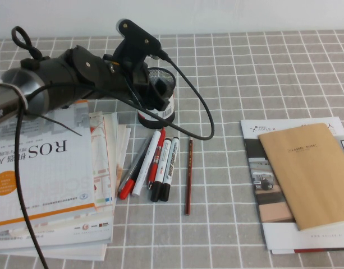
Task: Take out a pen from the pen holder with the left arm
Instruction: Pick up the pen from the pen holder
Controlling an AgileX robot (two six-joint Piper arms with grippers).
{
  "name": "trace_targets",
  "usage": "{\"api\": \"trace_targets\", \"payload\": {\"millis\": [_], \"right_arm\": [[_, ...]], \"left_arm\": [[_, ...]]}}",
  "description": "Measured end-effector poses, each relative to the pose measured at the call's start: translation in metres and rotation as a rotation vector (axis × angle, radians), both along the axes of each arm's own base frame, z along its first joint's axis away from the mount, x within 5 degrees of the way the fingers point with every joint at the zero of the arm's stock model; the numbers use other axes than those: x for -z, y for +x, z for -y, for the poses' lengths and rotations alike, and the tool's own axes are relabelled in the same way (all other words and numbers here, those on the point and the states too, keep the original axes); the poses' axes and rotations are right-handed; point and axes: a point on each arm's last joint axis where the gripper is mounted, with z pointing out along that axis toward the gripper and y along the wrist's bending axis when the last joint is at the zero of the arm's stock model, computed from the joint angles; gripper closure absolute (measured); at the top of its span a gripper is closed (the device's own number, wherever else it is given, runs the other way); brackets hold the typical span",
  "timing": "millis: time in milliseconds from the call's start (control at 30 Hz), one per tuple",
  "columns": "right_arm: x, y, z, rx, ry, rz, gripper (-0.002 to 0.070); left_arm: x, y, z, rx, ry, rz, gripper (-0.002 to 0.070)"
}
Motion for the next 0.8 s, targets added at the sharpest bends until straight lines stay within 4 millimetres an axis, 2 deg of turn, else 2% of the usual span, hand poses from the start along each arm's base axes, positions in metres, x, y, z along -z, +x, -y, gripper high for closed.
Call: {"api": "trace_targets", "payload": {"millis": [67, 200, 233, 567, 667, 800], "right_arm": [[0.0, 0.0, 0.0, 0.0, 0.0, 0.0, 0.0689], [0.0, 0.0, 0.0, 0.0, 0.0, 0.0, 0.0689], [0.0, 0.0, 0.0, 0.0, 0.0, 0.0, 0.0689], [0.0, 0.0, 0.0, 0.0, 0.0, 0.0, 0.0689], [0.0, 0.0, 0.0, 0.0, 0.0, 0.0, 0.0689], [0.0, 0.0, 0.0, 0.0, 0.0, 0.0, 0.0689]], "left_arm": [[0.0, 0.001, 0.0, -0.013, -0.009, 0.007, 0.0297], [0.0, 0.001, 0.0, -0.017, -0.017, 0.006, 0.0512], [-0.001, 0.002, 0.0, -0.016, -0.01, 0.017, 0.0543], [-0.007, 0.001, -0.001, -0.013, -0.01, 0.039, 0.0558], [-0.02, -0.003, -0.003, -0.004, -0.017, 0.063, 0.0558], [-0.049, -0.014, -0.007, -0.001, -0.044, 0.123, 0.0558]]}}
